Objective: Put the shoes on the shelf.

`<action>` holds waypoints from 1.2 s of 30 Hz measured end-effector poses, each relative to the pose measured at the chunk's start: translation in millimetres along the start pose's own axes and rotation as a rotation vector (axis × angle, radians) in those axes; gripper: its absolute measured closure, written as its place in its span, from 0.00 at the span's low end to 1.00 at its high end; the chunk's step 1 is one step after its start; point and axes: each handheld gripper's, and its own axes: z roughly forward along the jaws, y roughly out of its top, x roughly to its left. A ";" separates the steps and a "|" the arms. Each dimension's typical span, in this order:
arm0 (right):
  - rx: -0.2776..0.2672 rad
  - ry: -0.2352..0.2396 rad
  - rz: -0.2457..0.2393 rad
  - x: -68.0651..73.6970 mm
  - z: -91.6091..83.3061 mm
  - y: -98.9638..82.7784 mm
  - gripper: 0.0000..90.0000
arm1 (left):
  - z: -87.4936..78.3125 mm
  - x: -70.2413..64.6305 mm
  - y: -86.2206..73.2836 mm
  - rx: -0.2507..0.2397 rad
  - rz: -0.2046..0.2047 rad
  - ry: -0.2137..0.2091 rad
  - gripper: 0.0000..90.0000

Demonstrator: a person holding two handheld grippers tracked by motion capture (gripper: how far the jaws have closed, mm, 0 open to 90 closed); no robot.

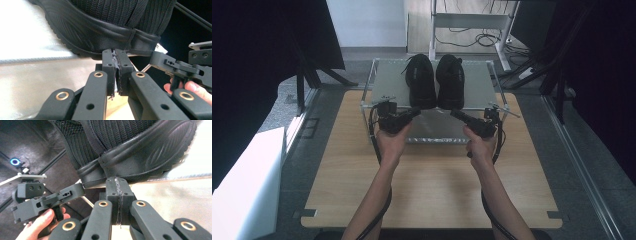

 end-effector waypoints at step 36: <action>0.058 -0.030 -0.140 -11.8 -26.2 -20.9 0.40 | -7.7 -4.3 -38.6 0.057 0.176 0.063 0.22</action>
